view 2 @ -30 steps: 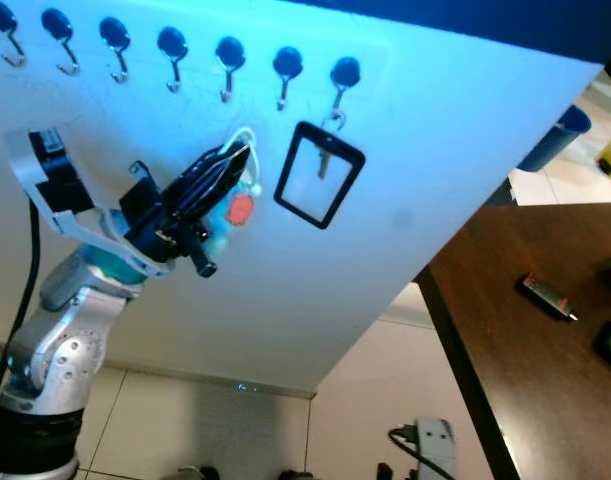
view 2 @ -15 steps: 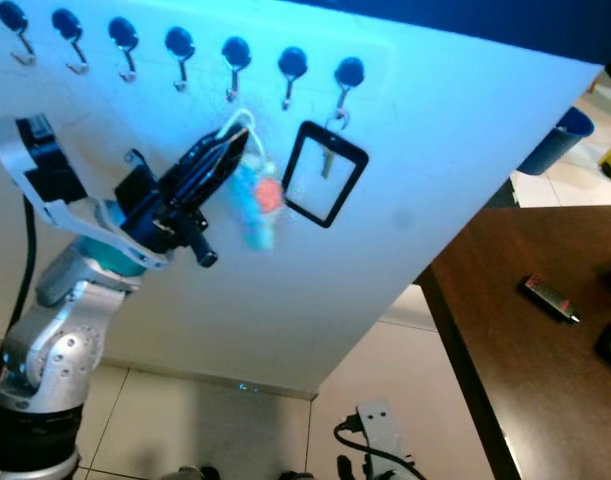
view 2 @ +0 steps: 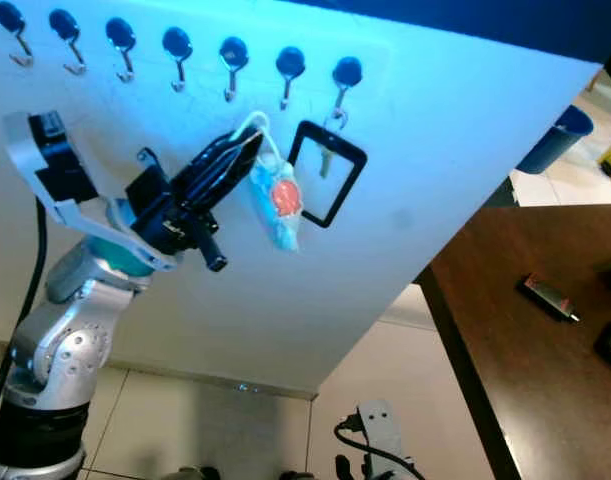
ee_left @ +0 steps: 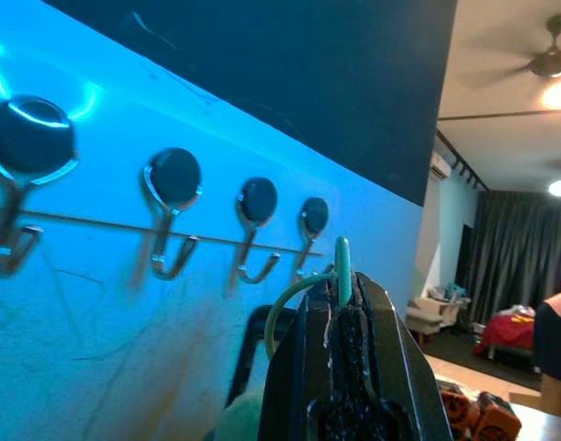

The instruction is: Hang keys on a hook

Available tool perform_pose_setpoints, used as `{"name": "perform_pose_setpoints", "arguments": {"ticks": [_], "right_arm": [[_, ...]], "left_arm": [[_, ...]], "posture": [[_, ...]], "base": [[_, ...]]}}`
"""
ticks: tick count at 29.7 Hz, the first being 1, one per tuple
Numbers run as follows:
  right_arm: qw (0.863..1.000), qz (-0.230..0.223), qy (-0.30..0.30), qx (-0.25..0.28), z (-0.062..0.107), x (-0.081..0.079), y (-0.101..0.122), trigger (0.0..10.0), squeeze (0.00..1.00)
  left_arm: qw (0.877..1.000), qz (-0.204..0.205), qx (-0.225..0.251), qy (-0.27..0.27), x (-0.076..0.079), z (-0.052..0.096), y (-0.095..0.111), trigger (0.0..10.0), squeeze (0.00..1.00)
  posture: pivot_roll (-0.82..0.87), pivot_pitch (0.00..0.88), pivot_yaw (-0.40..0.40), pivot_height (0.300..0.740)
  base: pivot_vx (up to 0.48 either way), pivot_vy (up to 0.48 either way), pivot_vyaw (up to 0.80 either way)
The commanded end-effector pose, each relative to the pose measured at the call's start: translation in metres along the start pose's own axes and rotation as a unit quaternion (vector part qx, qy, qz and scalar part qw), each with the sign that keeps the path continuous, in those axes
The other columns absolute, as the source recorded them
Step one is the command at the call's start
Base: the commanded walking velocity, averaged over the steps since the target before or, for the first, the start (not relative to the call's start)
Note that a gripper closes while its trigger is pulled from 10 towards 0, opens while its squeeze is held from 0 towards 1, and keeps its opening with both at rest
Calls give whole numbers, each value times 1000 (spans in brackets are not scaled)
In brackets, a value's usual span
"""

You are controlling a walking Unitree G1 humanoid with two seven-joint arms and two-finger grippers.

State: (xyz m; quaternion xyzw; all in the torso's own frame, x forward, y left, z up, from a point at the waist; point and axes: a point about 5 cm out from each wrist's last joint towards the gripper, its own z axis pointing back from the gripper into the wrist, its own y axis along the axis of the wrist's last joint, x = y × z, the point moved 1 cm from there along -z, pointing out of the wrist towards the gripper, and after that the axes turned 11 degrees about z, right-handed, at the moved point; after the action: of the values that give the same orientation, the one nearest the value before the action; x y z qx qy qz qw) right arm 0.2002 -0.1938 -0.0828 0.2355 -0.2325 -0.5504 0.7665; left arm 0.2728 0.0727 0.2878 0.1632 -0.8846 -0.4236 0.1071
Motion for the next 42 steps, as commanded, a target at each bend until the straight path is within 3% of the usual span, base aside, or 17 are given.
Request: {"name": "perform_pose_setpoints", "arguments": {"ticks": [1,8,30,37,40,42], "right_arm": [[1000,-16,0,-18,2,-1,-10,10000,0],[1000,-14,6,-16,0,-5,-7,10000,0],[1000,-13,4,-19,0,-4,-7,10000,0],[1000,-14,4,-18,0,-4,-7,10000,0],[1000,-16,0,-18,1,-3,-7,10000,0],[1000,-16,0,-18,1,-3,-8,10000,0]], "left_arm": [[1000,12,-3,-12,2,-4,-3,10000,0],[1000,27,-1,-9,-7,-18,-13,10000,0],[999,31,18,24,-21,-22,-14,10000,0],[998,52,20,26,-20,-22,-16,10000,0],[994,97,29,37,-22,-21,-16,10000,0],[993,103,29,41,-23,-20,-17,10000,0]], "posture": [[48,97,-7,740],[31,92,4,740],[20,76,6,740],[16,78,7,740],[12,84,8,740],[12,84,8,740]], "base": [[0,0,0],[0,0,0],[0,0,0],[0,0,0],[0,0,0],[0,0,0]]}}
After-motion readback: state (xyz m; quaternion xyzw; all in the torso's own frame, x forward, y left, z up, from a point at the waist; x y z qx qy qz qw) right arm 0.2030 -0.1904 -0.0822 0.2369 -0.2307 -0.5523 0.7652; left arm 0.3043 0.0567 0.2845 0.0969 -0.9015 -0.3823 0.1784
